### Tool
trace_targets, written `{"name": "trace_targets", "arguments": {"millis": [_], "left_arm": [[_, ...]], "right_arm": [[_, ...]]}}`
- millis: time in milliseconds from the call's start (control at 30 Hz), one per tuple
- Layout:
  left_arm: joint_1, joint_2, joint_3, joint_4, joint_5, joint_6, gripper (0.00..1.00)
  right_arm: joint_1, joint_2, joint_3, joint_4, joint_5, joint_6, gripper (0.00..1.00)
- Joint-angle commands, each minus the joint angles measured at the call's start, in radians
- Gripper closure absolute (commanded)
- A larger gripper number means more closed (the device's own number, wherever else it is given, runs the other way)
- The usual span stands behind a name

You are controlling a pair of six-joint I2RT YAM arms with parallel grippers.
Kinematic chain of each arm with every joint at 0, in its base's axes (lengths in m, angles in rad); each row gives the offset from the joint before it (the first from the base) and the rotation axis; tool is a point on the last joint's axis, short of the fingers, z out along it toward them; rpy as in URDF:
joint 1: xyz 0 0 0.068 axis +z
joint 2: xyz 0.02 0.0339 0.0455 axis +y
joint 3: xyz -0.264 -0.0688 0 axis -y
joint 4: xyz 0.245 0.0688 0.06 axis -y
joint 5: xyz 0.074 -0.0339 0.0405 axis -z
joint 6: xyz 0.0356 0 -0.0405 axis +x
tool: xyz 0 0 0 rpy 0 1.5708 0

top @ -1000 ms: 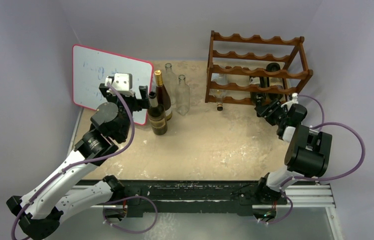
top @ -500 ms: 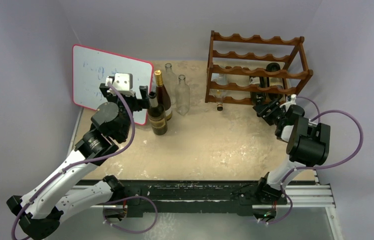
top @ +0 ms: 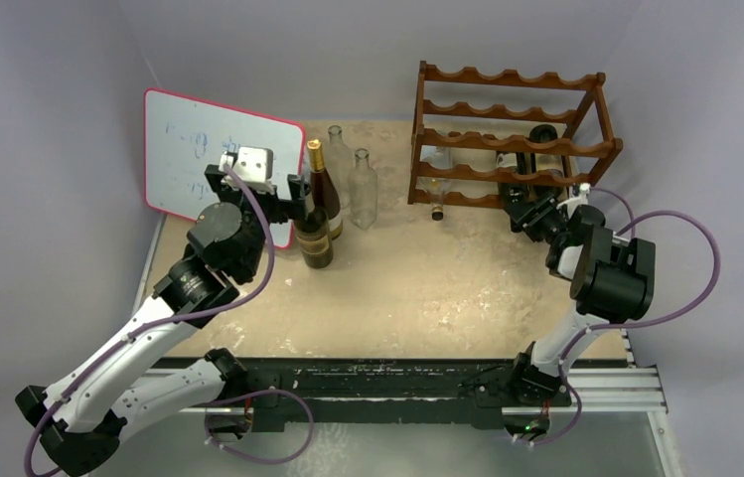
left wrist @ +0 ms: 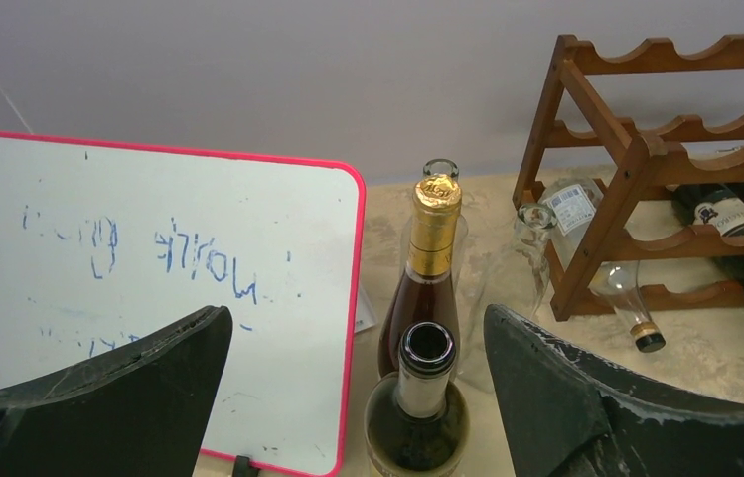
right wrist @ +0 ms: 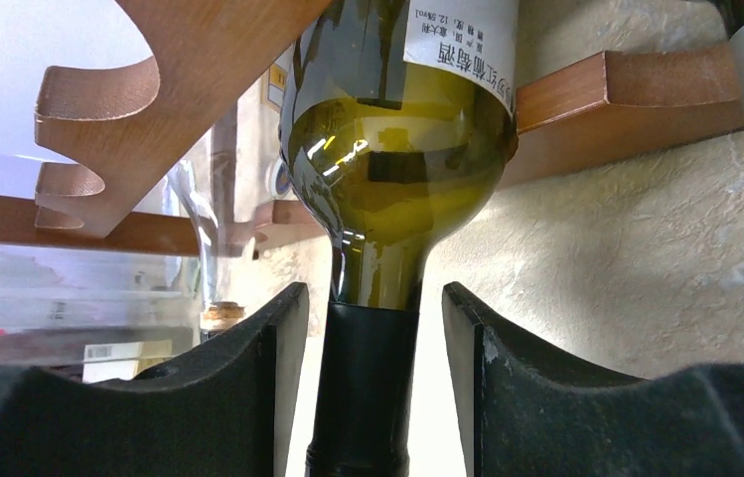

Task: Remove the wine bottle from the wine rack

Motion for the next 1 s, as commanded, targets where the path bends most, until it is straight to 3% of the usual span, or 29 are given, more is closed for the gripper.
{"name": "trace_targets", "arguments": {"millis": [0,167,467,667,767,900,967], "left_arm": [[0.004,-0.015,-0.014,0.073,0.024,0.001,0.02],[0.004,-0.017,-0.025,0.103,0.000,-0.008,0.02],[0.003,-0.029,-0.046,0.122,0.004,-0.005,0.00],[0.003,-0.030,-0.045,0.121,0.012,0.000,0.02],[0.003,-0.029,-0.043,0.123,0.012,-0.004,0.02],[0.004,-0.026,-0.041,0.123,0.013,-0.008,0.02],[0.004,-0.025,-0.040,0.120,0.016,-0.009,0.02]], "right_arm": [[0.008,0.004,0.015,0.077,-0.035,0.018,0.46],[0.009,0.007,0.018,0.081,-0.046,0.018,0.50],[0.007,-0.045,-0.020,0.055,-0.074,0.018,0.75],[0.008,-0.115,-0.067,0.045,-0.087,0.018,0.84],[0.005,-0.179,-0.091,-0.010,-0.080,0.002,0.87],[0.004,-0.298,-0.111,-0.150,-0.046,-0.034,1.00],[0.004,-0.360,-0.119,-0.220,-0.033,-0.056,1.00]]}}
